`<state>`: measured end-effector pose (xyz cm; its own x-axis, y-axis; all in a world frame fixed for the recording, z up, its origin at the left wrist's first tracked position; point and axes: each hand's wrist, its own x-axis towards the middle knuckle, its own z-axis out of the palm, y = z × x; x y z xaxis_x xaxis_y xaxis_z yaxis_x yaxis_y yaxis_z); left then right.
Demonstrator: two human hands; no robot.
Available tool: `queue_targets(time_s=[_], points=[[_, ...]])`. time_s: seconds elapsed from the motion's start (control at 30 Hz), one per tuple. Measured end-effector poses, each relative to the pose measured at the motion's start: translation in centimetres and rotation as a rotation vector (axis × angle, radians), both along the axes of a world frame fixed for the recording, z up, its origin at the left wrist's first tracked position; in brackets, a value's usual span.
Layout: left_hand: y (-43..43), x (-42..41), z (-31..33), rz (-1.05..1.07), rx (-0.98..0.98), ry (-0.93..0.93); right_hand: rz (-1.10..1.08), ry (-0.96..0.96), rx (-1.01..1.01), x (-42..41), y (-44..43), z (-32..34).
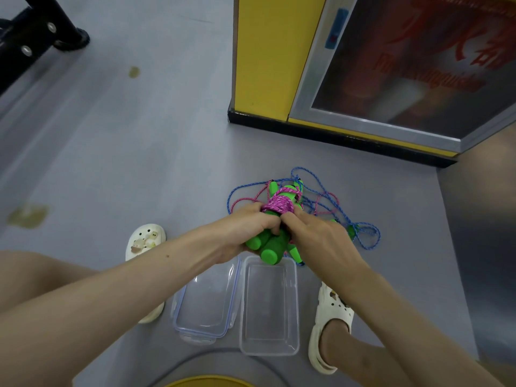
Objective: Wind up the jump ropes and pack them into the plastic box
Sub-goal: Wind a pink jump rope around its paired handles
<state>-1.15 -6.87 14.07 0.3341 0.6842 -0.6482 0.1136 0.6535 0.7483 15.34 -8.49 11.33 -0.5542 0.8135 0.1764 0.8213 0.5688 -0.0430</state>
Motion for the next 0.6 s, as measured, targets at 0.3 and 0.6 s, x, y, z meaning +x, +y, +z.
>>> queue_targets(time_s=[0.3,0.6], points=[[-0.6,-0.1,0.0,-0.07,-0.015,0.058,-0.008,-0.171,0.119,-1.4,-0.2,0.6],[-0.7,0.3,-0.2,0.056,-0.093,-0.042,0.087,0.094,0.255,-0.9,-0.7,0.1]])
